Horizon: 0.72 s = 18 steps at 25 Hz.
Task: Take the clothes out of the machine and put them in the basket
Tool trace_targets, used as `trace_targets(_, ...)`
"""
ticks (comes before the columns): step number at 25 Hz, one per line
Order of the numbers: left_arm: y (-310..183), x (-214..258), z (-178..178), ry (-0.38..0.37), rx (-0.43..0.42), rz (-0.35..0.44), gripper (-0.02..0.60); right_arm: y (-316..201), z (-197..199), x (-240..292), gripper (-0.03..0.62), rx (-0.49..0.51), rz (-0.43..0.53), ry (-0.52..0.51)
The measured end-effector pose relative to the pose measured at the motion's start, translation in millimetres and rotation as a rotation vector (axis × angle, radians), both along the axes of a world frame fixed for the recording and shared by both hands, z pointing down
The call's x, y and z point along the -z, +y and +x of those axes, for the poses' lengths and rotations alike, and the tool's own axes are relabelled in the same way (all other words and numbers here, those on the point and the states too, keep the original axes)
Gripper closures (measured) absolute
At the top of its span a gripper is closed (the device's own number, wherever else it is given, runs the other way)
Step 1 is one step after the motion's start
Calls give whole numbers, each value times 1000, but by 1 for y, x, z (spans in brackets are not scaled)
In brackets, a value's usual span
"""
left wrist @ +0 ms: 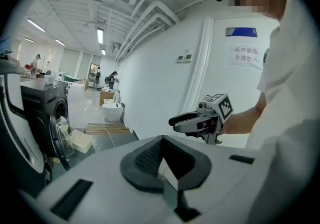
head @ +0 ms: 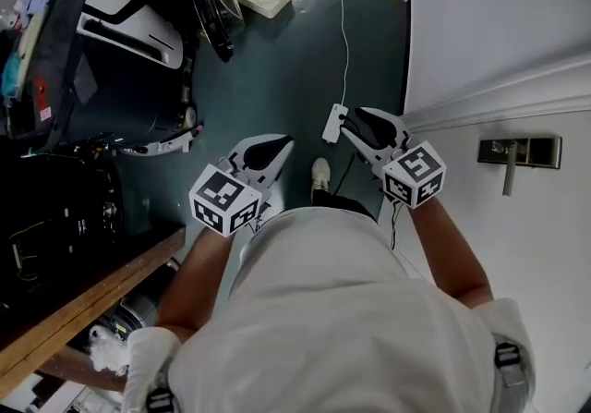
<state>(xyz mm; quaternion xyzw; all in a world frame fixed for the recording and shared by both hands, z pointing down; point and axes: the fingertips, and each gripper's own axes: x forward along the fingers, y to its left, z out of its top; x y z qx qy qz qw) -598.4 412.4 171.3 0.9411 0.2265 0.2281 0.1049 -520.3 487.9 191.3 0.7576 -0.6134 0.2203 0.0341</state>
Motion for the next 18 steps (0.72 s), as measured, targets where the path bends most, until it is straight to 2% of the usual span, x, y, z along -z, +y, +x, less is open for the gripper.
trace_targets(6,7,10,83,18,17,-8,584,-3,84,1,430,17,10,0)
trace_targets(12,-1,-1,138,-1,-15,23,584,-19,134,-16,431,28,-28,-54)
trace_targets(18,-45,-17,199,4,-29,-4,584,-60,190,-33,431,25,-61,-54)
